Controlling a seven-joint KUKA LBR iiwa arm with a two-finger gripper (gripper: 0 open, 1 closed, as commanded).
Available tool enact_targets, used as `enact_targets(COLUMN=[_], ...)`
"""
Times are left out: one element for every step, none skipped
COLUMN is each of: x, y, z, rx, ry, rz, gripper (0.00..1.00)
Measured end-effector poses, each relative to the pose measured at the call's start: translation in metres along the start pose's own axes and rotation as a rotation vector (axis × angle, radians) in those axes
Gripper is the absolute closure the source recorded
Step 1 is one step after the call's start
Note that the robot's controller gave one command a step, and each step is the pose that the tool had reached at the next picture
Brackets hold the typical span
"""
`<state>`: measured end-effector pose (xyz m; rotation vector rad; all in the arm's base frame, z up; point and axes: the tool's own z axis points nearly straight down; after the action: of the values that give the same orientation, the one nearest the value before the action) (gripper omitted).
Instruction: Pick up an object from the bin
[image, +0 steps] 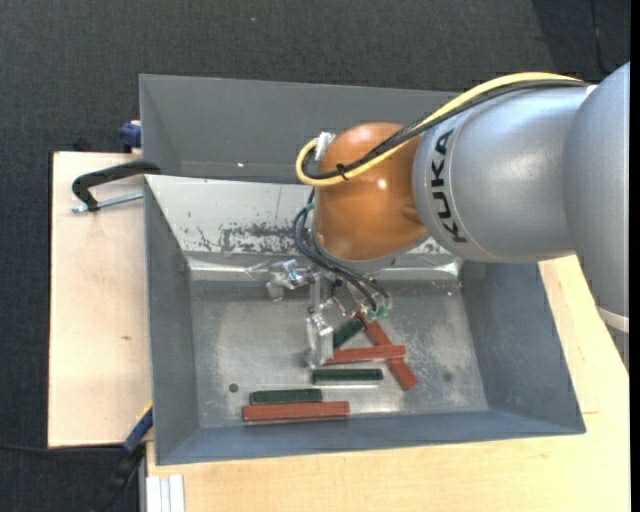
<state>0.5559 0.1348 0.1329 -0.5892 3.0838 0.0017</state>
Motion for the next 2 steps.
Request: enact_targets(x=[0.036, 0.055], y=[-0.036, -0.050], z=[0.041, 0.035], rx=[-0.002, 0.001], ry=[0.004, 0.003], rz=[-0.124, -0.141], gripper=[0.00, 0.00])
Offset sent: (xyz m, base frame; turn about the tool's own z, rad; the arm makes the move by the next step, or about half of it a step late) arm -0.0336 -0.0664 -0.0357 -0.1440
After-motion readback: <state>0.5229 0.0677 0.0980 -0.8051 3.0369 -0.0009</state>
